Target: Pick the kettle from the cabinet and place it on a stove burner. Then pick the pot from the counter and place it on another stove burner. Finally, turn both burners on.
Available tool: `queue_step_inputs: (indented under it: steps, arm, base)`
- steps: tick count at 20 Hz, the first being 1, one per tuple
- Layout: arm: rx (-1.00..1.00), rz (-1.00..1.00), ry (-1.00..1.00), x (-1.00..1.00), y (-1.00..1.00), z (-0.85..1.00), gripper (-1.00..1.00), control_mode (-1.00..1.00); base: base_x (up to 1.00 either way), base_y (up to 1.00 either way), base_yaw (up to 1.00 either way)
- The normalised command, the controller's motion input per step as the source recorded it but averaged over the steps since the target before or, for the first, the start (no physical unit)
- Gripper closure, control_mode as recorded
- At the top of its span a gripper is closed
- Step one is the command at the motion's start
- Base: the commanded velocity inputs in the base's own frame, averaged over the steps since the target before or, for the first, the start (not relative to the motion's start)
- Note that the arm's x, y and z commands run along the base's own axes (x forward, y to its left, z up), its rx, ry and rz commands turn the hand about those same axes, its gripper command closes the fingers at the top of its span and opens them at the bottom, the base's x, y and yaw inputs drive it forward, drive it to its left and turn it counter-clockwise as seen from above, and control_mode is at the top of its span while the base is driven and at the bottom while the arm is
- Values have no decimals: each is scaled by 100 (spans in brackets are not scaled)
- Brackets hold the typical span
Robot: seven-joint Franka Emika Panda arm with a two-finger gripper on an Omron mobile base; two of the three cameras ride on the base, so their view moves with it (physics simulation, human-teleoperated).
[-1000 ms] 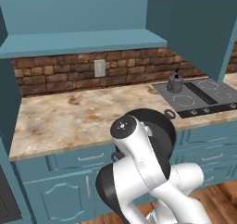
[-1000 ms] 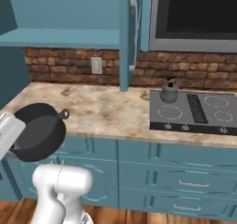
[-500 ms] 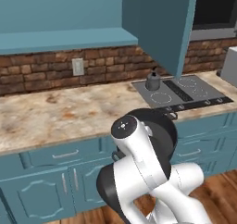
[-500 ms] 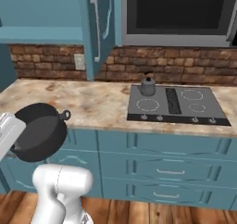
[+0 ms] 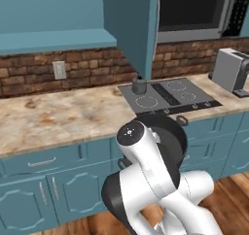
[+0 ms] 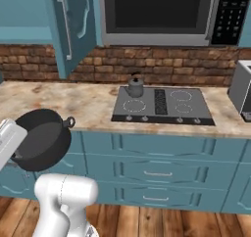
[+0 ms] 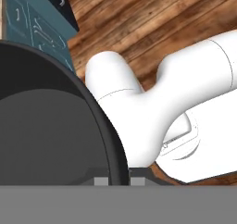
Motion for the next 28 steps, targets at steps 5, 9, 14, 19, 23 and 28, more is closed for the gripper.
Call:
queue_step_inputs:
  steps: [5, 9, 14, 19, 23, 28]
  arm:
    - [0, 0, 0, 0, 0, 0, 100, 100]
    - [0, 0, 0, 0, 0, 0, 100, 100]
    - [0, 0, 0, 0, 0, 0, 100, 100]
    - [0, 0, 0, 0, 0, 0, 100, 100]
    - [0, 0, 0, 0, 0, 0, 100, 100]
    - [0, 0, 0, 0, 0, 0, 100, 100]
  base:
    - [-16, -61, -3]
    - [-14, -59, -2]
    - [-13, -56, -4]
    - [-6, -58, -2]
    - [0, -56, 0]
    - [0, -51, 0]
